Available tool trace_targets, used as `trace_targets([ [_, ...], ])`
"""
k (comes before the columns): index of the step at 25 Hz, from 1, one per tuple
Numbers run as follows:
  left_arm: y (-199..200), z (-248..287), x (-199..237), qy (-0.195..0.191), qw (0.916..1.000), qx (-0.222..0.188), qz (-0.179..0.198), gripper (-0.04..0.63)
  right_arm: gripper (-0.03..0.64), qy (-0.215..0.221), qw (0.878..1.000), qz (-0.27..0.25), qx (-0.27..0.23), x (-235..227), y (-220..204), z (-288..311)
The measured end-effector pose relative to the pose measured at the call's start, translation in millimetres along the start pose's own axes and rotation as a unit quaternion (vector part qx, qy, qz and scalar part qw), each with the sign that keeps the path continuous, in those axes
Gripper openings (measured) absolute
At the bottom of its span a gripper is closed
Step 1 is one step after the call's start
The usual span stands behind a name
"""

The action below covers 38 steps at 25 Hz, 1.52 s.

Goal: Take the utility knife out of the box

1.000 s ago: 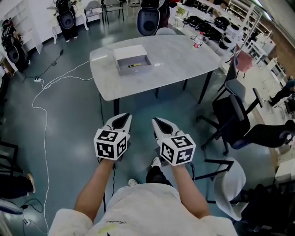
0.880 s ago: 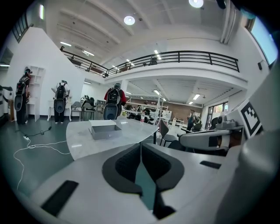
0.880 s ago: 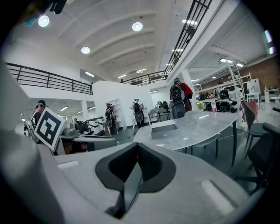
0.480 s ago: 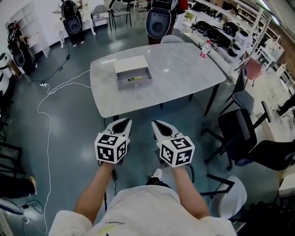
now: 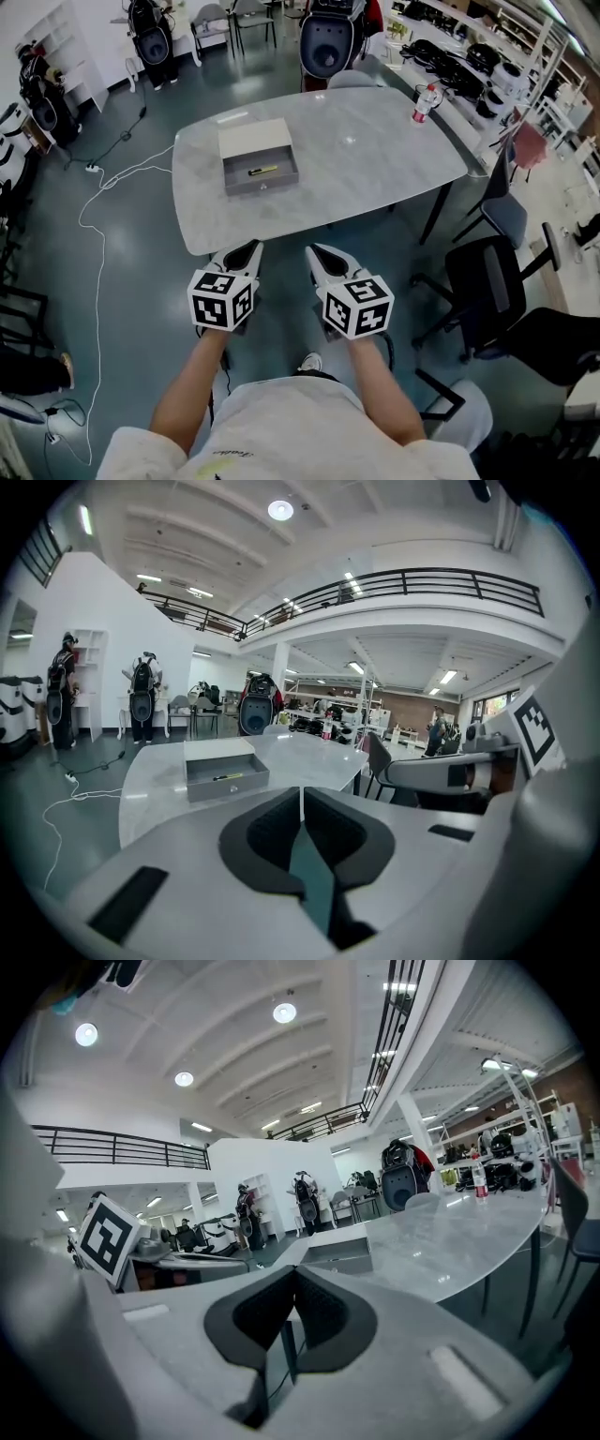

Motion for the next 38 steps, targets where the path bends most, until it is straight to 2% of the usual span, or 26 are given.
trace_targets([
  [7, 7, 30, -24, 0.011, 0.9999, 0.006, -0.002, 0.018, 0.005, 0.009, 1.0, 0.003, 0.005, -45, 10, -9],
  [21, 4, 62, -18, 0.035, 0.9991, 0.013, -0.021, 0.018, 0.005, 0.031, 0.999, 0.003, 0.033, -77, 9, 9],
  [38, 43, 157, 72, 0.047, 0.9978, 0.024, -0.04, 0.018, 0.005, 0.049, 0.997, -0.008, 0.06, -127, 54, 136],
])
Point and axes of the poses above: the fingertips, and each gripper's own axes: z forward along the fingers, x to its left, y out of its top, the point moved 6 cm from there along -z, backward along the fingers, and after that the axes turned 9 degrees about y, right-handed, at the moved point
